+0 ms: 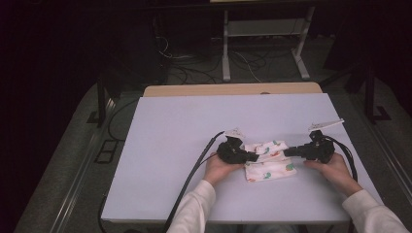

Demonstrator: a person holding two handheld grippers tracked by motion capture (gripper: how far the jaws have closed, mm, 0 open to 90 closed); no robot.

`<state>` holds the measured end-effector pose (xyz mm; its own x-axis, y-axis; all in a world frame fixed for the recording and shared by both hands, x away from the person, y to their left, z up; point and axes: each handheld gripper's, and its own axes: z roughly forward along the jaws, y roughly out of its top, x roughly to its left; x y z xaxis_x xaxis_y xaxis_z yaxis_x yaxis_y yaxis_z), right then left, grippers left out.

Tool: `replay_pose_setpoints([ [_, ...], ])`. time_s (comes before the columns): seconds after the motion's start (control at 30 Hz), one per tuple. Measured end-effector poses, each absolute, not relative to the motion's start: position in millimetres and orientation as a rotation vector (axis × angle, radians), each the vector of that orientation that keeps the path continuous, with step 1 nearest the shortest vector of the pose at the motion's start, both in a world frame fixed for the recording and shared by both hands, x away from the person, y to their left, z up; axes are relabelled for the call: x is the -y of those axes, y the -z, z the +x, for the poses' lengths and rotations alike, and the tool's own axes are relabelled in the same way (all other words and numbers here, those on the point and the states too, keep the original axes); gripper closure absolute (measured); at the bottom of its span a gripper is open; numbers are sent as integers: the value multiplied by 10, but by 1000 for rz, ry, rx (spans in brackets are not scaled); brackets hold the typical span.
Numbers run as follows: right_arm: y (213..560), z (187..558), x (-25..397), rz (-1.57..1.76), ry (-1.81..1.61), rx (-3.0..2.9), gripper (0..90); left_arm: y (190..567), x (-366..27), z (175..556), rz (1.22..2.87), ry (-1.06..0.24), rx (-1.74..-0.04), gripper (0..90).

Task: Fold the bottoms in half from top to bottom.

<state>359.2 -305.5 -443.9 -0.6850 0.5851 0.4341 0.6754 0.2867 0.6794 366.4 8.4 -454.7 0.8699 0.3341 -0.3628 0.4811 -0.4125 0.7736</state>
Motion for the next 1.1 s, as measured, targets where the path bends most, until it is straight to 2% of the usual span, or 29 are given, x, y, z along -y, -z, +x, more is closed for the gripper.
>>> replay_pose_setpoints([
  [0.03,4437,3590,3055,-1203,1370,2435,802,4548,-83,3658,2042,182,-596,861],
  [0.13,4391,3567,3060,-1264,1417,2463,617,4560,-91,3641,2047,171,-596,861],
  [0.2,4350,3562,3079,-1285,1465,2440,553,4566,-101,3638,2057,166,-586,861],
  [0.33,4264,3574,3117,-1317,1568,2383,471,4579,-83,3617,2056,150,-567,861],
  [0.47,4192,3636,3097,-1336,1585,2359,461,4583,-71,3609,2062,138,-548,860],
  [0.63,4117,3748,3023,-1341,1588,2336,498,4583,-70,3609,2064,134,-542,860],
  [0.73,4064,3813,2959,-1321,1592,2333,557,4585,-69,3608,2064,137,-543,860],
  [1.1,3968,3989,2704,-1228,1493,2425,849,4595,-71,3596,2054,127,-550,856],
])
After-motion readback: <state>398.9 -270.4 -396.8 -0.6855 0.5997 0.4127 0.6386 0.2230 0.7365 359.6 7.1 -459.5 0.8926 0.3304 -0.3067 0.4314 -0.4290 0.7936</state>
